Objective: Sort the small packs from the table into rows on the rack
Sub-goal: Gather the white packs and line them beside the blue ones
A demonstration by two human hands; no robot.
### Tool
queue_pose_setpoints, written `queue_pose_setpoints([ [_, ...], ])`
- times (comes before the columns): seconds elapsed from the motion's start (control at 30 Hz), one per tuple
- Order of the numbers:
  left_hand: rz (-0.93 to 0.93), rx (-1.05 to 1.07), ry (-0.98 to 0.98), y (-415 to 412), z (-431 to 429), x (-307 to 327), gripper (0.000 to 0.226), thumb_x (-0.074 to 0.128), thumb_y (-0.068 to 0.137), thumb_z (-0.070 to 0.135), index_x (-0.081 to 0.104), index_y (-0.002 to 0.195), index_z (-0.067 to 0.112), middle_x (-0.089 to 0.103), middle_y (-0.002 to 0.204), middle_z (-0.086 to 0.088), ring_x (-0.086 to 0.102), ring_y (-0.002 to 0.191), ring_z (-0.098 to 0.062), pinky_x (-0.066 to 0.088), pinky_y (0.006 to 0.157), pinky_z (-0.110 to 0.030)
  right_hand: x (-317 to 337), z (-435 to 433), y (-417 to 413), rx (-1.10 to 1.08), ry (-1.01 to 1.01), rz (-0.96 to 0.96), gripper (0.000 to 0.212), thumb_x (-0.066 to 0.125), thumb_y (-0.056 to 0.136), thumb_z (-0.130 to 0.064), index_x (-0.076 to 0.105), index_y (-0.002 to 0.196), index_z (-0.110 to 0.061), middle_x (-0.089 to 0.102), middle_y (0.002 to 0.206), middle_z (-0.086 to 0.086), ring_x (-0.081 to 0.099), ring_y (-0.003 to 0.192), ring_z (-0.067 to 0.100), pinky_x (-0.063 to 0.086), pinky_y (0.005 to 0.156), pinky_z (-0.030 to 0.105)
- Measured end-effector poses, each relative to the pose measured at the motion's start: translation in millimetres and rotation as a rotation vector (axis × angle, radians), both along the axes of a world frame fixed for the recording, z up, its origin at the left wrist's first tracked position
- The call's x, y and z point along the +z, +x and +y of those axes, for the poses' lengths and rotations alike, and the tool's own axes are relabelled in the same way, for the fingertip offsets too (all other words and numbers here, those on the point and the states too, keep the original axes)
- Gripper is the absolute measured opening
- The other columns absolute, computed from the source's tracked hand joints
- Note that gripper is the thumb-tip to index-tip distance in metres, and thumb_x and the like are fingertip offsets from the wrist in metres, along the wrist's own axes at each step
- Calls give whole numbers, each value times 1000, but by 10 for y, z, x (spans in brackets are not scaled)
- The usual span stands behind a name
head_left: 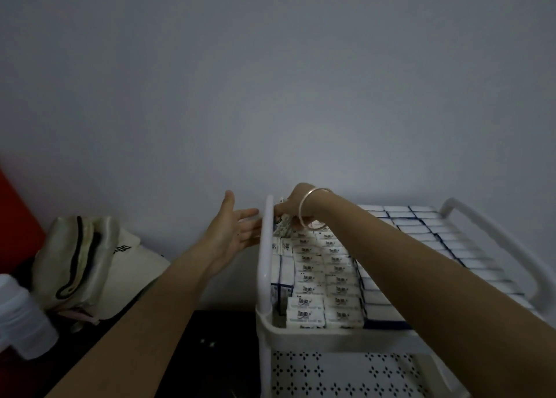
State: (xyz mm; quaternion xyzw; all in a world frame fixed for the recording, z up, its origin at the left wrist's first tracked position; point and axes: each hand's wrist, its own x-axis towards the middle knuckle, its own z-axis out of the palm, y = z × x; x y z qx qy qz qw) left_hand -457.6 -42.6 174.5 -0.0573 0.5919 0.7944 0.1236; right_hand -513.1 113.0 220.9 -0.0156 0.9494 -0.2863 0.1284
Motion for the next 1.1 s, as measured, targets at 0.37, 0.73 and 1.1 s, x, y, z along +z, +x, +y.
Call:
queue_pose_setpoints([
  [0.37,28,-123,-346,-128,64,174,74,36,88,71,61,116,7,74,103,-9,70,98,-21,53,87,-33,-298,171,32,9,-403,129,17,50,96,-30,62,95,-18,61,79,10,62,64,29,59,65,46],
  [0.73,118,56,-722,-183,263,114,44,65,83,51,68,87,7,70,94,-12,68,91,-25,57,83,-37,-443,123,27,-23,-266,281,15,63,85,-39,65,90,-25,69,84,2,62,67,15,50,64,24],
  [1.1,93,107,-675,-155,289,106,42,57,88,51,64,82,10,70,88,-11,67,75,-22,54,61,-29,-578,-19,45,-103,204,348,44,62,82,-50,53,114,-21,45,118,8,59,99,29,41,74,32],
])
